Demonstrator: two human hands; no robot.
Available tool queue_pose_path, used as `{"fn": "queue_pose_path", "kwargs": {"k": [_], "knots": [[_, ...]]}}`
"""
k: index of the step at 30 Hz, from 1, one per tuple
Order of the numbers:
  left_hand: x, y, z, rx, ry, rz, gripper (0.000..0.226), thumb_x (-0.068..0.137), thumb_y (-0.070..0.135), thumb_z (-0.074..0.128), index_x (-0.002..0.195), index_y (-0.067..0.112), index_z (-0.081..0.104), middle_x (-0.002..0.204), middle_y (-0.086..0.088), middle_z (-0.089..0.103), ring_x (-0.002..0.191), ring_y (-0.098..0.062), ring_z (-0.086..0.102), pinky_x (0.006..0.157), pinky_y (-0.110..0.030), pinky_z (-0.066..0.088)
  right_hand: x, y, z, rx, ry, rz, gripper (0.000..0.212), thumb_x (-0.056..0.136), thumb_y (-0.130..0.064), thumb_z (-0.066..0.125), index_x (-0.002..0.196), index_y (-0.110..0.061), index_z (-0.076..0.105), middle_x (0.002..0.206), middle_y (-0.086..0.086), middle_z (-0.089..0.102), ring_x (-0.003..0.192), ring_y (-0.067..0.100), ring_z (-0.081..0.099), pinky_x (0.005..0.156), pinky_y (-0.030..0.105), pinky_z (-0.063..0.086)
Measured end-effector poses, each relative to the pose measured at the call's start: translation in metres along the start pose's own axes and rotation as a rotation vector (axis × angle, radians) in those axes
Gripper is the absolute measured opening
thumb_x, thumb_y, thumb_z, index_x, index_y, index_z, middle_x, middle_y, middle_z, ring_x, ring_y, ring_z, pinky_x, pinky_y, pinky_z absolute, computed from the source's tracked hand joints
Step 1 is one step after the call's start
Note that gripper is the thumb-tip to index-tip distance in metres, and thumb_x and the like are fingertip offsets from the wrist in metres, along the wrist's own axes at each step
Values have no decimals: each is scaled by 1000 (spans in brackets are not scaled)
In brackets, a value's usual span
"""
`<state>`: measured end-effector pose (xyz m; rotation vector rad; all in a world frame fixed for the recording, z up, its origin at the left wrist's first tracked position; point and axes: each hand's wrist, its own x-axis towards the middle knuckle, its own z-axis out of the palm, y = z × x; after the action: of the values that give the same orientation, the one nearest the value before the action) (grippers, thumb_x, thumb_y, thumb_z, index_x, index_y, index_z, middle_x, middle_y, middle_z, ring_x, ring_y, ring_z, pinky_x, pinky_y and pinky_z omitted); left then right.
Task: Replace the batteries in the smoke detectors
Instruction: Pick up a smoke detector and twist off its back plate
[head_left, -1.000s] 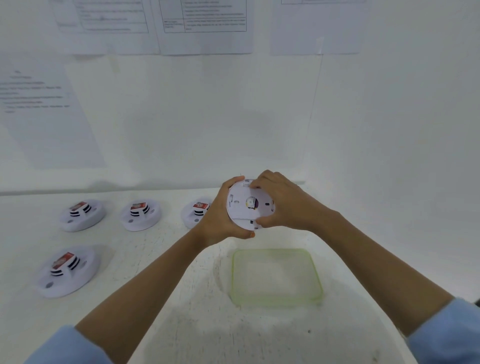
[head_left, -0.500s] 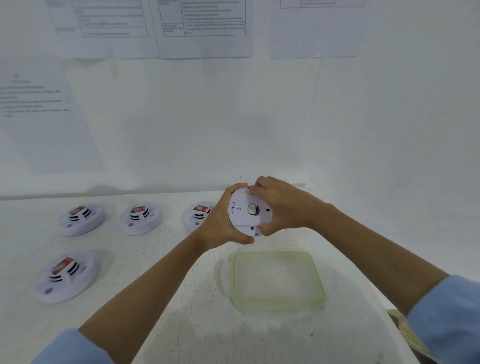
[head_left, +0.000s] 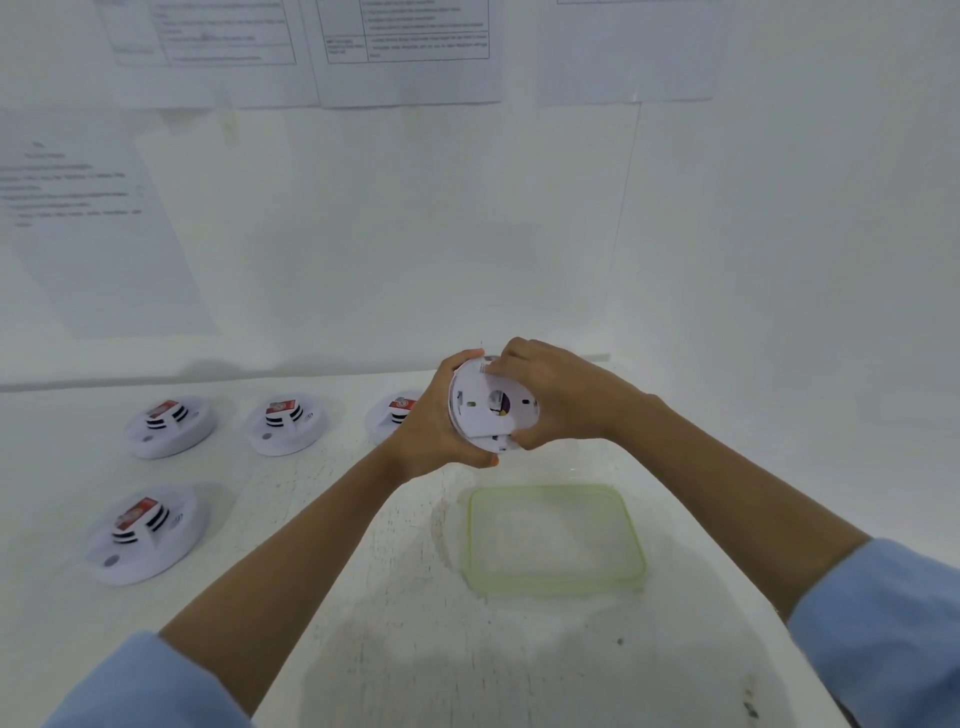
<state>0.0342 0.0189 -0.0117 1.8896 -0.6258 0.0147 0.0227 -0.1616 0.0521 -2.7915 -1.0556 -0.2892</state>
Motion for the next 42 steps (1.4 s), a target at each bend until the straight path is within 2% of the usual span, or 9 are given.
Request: {"fn": "queue_pose_path", "kwargs": {"k": [3, 7, 14, 20, 22, 26, 28, 32, 42], "knots": [[-4, -1, -5, 21, 6, 18, 104, 49, 0, 85, 135, 10, 27, 125, 11, 41, 103, 26, 43, 80, 2, 37, -5, -3, -1, 35, 37, 11, 67, 65, -28, 77, 124, -9, 51, 105, 5, 50, 92, 18, 47, 77, 31, 45], [-15, -5, -15, -20, 2, -44, 114, 40, 18, 84, 137, 15, 24, 126, 9, 44, 105, 13, 51, 77, -12, 49, -20, -7, -8, 167, -39, 136, 64, 65, -21, 76, 124, -16, 50, 107, -2, 47, 98, 16, 48, 82, 28, 45], [-38, -10, -27, -77, 40, -86, 106, 44, -4, 79, 133, 24, 27, 123, 13, 46, 103, 12, 53, 73, -18, 54, -51, -14, 7, 247, -489, 319, 59, 69, -21, 77, 122, -20, 51, 110, -7, 46, 107, 17, 50, 94, 33, 45], [-50, -7, -27, -77, 31, -81, 105, 45, -1, 80, 132, 24, 27, 122, 13, 45, 105, 13, 51, 76, -17, 52, -64, -18, 40, 235, -562, 396, 68, 71, -28, 78, 130, -17, 47, 121, -1, 48, 112, 18, 49, 98, 31, 42], [-53, -6, -26, -88, 32, -79, 105, 45, -1, 80, 132, 24, 27, 123, 14, 45, 105, 13, 51, 76, -16, 52, -65, -19, 40, 249, -480, 403, 61, 74, -30, 76, 127, -17, 51, 118, 1, 50, 106, 16, 49, 95, 30, 42], [-56, -2, -24, -116, 31, -62, 105, 46, -2, 80, 133, 22, 27, 123, 12, 45, 105, 13, 51, 75, -15, 52, -49, -29, 27, 432, 141, 312, 24, 79, -20, 72, 101, -15, 66, 92, -2, 55, 79, 12, 51, 75, 25, 42], [-56, 2, -23, -145, 26, -48, 103, 46, -5, 79, 132, 23, 28, 122, 11, 46, 104, 11, 53, 72, -16, 53, -36, -39, 26, 447, 281, 275, 27, 80, -22, 71, 106, -17, 67, 102, -2, 55, 89, 9, 51, 81, 21, 40], [-57, 8, -22, -223, 34, -20, 99, 46, -10, 76, 127, 26, 31, 121, 8, 47, 102, 5, 57, 68, -20, 54, -19, -53, 35, 486, 230, 228, 43, 77, -23, 73, 119, -21, 62, 137, -2, 41, 114, 2, 38, 95, 18, 33], [-50, 7, -22, -240, 24, -31, 100, 44, -8, 77, 128, 23, 32, 120, 7, 48, 102, 5, 56, 70, -19, 54, -8, -42, 34, 433, 219, 230, 42, 72, -21, 78, 111, -12, 68, 135, 3, 45, 112, 19, 51, 96, 33, 43]]}}
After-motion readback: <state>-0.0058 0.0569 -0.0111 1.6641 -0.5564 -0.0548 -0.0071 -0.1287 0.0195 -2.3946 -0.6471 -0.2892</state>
